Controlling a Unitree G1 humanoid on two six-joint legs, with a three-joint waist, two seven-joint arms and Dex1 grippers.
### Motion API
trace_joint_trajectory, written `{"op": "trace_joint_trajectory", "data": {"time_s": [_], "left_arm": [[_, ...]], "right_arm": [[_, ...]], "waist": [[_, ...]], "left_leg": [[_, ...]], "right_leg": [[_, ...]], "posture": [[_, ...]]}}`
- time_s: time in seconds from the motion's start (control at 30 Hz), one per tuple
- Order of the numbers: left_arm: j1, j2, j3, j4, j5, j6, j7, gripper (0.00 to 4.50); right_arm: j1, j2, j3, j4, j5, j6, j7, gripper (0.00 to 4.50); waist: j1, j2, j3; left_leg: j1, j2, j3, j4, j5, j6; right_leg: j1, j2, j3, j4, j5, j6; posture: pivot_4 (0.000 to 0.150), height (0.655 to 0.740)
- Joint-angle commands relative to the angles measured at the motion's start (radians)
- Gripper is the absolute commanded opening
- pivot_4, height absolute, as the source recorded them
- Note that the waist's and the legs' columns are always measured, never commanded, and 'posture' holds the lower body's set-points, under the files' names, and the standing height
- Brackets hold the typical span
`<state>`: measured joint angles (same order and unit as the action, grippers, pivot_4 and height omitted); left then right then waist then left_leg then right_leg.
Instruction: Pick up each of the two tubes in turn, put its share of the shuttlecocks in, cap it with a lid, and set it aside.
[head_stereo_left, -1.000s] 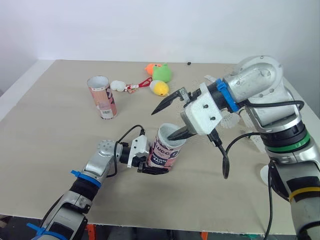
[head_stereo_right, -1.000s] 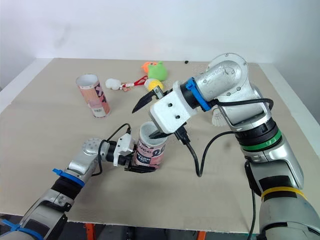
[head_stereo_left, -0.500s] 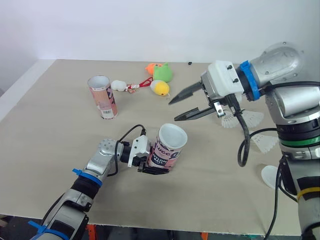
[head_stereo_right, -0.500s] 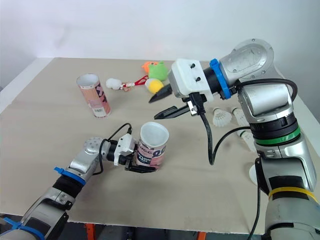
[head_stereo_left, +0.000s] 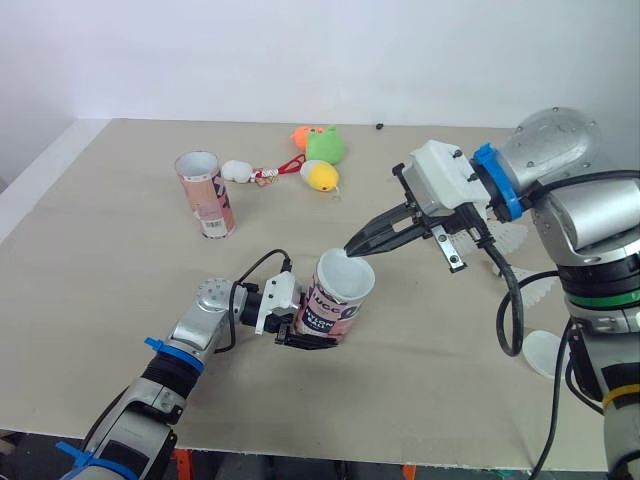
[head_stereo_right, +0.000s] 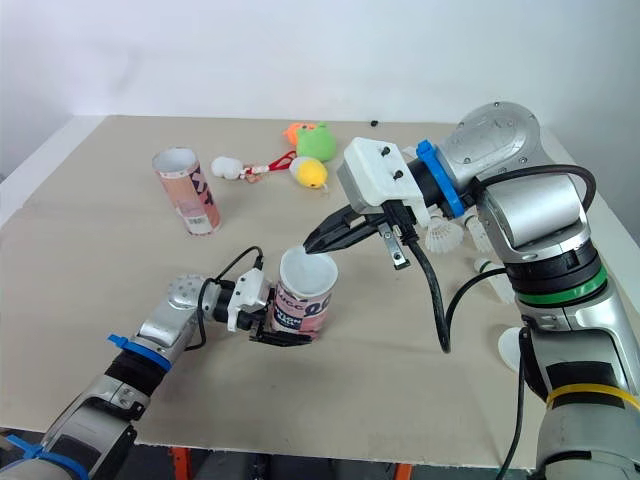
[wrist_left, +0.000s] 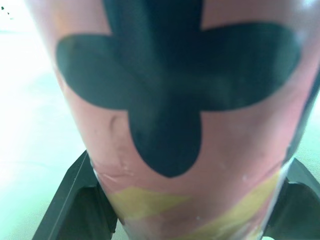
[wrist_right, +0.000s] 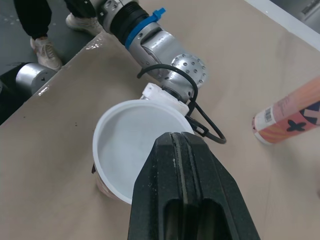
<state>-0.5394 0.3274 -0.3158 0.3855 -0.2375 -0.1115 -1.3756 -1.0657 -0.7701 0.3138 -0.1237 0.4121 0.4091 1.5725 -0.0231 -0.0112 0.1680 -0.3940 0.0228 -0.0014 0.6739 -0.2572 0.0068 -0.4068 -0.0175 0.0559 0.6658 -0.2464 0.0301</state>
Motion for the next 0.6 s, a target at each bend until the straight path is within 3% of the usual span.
{"op": "trace_joint_trajectory", "data": {"time_s": [0.03,0.3,0.6], "left_arm": [[0.024,0.015,-0.032,0.046,0.057,0.013,0.005,2.86],[0.034,0.018,-0.031,0.041,0.057,0.013,0.010,2.86],[0.042,0.024,-0.032,0.039,0.060,0.007,0.012,2.86]], "right_arm": [[-0.017,0.023,0.019,-0.026,0.003,-0.006,0.042,0.09],[0.013,0.052,0.086,-0.043,-0.007,-0.018,0.042,0.09],[0.066,0.078,0.192,0.025,-0.180,-0.174,0.037,0.09]], "waist": [[0.000,0.000,0.000],[0.000,0.000,0.000],[0.000,-0.002,-0.003]], "left_leg": [[0.000,0.000,0.000,0.000,0.000,0.000],[0.000,0.000,-0.001,0.000,0.000,0.000],[0.001,0.000,-0.001,0.000,0.000,0.000]], "right_leg": [[0.000,0.000,0.000,0.000,0.000,0.000],[0.000,0.000,0.000,0.000,0.000,0.000],[0.001,0.001,0.000,0.000,0.000,0.000]], "posture": [[0.150,0.7323],[0.150,0.7323],[0.150,0.7323]]}}
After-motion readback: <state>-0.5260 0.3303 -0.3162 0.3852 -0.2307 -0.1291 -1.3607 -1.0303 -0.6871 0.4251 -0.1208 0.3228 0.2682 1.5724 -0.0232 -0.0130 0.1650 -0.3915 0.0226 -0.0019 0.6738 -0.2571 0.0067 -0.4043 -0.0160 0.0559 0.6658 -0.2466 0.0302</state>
